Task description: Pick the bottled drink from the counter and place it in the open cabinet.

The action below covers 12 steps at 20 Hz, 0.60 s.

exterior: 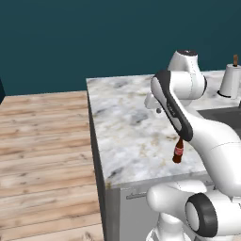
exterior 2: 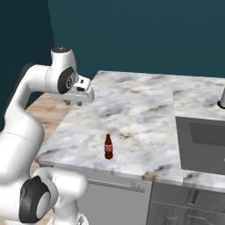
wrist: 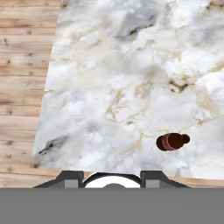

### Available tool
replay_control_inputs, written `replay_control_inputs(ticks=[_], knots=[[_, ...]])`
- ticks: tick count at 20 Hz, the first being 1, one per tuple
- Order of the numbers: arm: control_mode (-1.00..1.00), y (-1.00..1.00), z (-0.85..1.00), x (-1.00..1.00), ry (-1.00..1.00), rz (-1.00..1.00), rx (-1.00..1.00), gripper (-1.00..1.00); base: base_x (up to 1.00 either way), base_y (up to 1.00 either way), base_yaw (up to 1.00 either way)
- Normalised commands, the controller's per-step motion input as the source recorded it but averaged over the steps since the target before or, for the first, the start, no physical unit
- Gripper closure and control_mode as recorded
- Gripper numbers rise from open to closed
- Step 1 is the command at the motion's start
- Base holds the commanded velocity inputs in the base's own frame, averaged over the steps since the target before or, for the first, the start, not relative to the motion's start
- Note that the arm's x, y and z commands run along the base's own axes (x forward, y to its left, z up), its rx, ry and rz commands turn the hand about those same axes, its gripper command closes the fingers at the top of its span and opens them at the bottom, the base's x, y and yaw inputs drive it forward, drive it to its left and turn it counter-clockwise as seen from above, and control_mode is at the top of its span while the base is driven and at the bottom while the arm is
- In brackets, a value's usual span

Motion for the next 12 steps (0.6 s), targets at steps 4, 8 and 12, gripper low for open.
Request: replay_control_inputs(ticks=[4,8,12], knots=[[-1.00,-0.11,-0.02,-0.01,0.00,-0.08,0.00,-1.00,0.00,0.00,0.00],[-1.00,-0.48,-0.16,0.02,-0.02,-0.22,0.01,-1.00,0.00,0.00,0.00],[-1.00,-0.61,-0.11,0.29,-0.04,-0.07,0.03,-1.00,0.00,0.00,0.00]])
